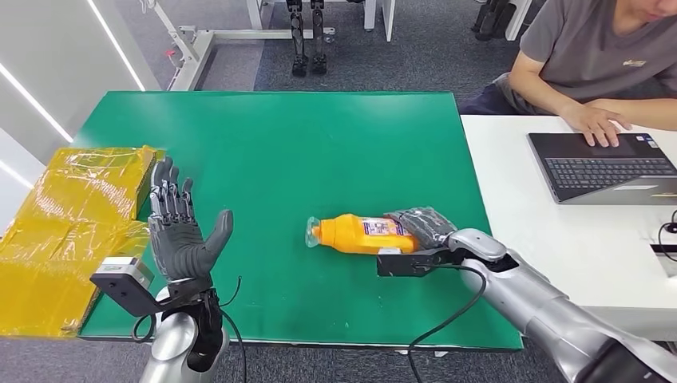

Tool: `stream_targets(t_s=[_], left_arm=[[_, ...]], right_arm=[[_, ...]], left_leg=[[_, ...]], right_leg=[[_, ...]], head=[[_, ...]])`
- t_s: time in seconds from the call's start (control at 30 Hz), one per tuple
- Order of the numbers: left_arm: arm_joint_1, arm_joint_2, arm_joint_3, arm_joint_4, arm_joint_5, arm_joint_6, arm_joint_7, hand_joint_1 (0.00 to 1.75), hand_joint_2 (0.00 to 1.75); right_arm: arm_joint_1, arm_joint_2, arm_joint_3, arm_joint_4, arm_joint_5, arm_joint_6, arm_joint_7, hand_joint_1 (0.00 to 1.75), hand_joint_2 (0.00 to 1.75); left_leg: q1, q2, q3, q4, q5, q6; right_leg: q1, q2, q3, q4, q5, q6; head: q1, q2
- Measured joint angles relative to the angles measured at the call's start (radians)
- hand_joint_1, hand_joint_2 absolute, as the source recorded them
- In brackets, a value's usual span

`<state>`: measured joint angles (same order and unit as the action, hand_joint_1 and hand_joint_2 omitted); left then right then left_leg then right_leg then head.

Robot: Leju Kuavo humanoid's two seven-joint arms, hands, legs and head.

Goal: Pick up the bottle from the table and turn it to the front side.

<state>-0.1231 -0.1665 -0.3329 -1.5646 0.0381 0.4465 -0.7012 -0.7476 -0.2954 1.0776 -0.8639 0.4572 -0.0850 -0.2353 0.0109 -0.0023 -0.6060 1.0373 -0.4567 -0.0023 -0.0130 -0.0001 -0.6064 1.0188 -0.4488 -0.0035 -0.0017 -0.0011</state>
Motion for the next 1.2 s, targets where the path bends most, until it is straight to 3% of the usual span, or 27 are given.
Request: stream_targets(t_s=[0.1,0.3,0.6,0.97,1.2], left_arm=[[-0.002,0.0,0.0,0.0,0.004,0.0,0.0,0.0,1.75],[-0.012,-0.003,0.0,0.002,0.02,0.001,0.0,0.0,1.75],[-0.045,-0.003,-0.023,0.03,0.043,-0.058,0.0,0.0,1.75],[-0.094,0.005,-0.106,0.093,0.116,-0.242,0.011,0.0,1.75],[-0.104,0.004,-0.138,0.1,0.101,-0.302,0.037,0.0,1.75]], right_arm=[[0.055,0.037,-0.101,-0.032,-0.03,-0.132,-0.033,1.75,1.75],[0.137,0.104,-0.276,-0.106,-0.078,-0.293,-0.136,1.75,1.75],[0.255,0.175,-0.41,-0.213,-0.074,-0.463,-0.258,1.75,1.75],[0.357,0.201,-0.48,-0.313,-0.052,-0.5,-0.268,1.75,1.75],[0.374,0.218,-0.497,-0.338,-0.028,-0.449,-0.245,1.75,1.75]], left_leg=[[0.0,0.0,0.0,0.0,0.0,0.0],[0.0,0.0,0.0,0.0,0.0,0.0],[0.0,0.0,0.0,0.0,0.0,0.0],[0.0,0.0,0.0,0.0,0.0,0.0],[0.0,0.0,0.0,0.0,0.0,0.0]], right_leg=[[0.0,0.0,0.0,0.0,0.0,0.0],[0.0,0.0,0.0,0.0,0.0,0.0],[0.0,0.0,0.0,-0.001,0.0,0.0],[0.0,0.0,0.0,0.0,0.0,0.0],[0.0,0.0,-0.001,0.0,0.0,0.0]], head=[[0.0,0.0],[0.0,0.0],[0.0,0.0],[0.0,0.0],[0.0,0.0]])
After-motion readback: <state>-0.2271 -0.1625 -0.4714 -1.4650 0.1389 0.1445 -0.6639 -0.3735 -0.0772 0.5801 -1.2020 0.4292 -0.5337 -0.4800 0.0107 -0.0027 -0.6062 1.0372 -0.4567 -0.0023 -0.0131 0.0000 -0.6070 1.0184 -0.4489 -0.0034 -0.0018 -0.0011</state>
